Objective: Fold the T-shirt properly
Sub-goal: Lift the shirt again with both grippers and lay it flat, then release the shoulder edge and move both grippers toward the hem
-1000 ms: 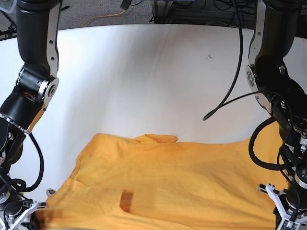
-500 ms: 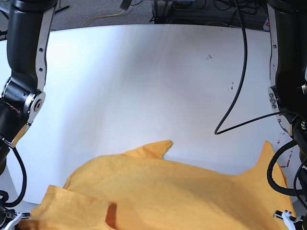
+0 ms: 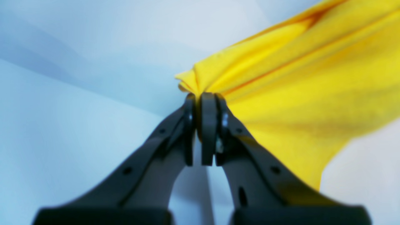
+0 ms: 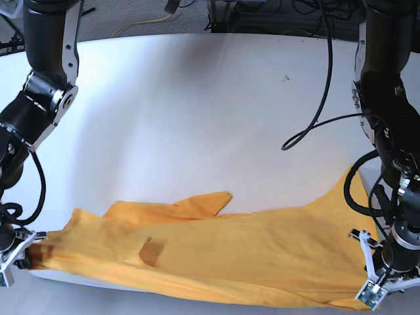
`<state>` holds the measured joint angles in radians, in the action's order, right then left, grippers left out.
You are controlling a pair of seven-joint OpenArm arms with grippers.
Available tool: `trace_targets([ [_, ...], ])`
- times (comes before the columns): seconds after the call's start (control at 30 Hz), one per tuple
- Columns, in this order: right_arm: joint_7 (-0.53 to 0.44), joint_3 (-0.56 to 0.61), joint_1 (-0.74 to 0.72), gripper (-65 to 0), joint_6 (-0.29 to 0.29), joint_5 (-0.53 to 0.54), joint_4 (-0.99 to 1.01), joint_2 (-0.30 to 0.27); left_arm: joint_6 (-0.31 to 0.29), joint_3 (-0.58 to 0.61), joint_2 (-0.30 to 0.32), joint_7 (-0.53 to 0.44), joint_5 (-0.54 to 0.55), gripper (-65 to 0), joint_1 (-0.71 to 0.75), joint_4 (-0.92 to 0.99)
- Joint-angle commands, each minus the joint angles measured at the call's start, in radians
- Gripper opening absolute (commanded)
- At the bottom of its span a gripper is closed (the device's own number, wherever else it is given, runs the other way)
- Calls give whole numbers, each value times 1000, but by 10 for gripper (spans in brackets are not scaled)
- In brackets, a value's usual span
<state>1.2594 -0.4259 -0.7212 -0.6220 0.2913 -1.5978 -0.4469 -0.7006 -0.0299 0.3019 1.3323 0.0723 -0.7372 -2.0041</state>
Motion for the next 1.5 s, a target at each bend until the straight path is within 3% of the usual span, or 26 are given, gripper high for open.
trace_targets([
  [0.0,-30,-6,24,-650,3,38,-59,-19,2,-5,3,11,-16,-644,24,-13],
  [0.17,-24,-90,185,-650,9,101,-100,-17,2,-20,-4,13,1,-646,173,-14],
  [0.53,13,-236,519,-650,7,190,-186,24,2,-81,-2,13,188,-646,581,-14],
  [0.8,19,-279,674,-650,6,205,-240,75,2,-91,-5,13,243,-646,838,-14],
  [0.93,19,-302,733,-650,7,205,-276,82,2,-156,-5,11,245,-646,965,-14],
  [1.17,19,-345,809,-650,4,205,-283,116,2,-295,-5,8,246,-646,1102,-13],
  [1.47,19,-377,891,-650,4,205,-283,159,2,-402,-5,8,245,-632,1142,-11],
])
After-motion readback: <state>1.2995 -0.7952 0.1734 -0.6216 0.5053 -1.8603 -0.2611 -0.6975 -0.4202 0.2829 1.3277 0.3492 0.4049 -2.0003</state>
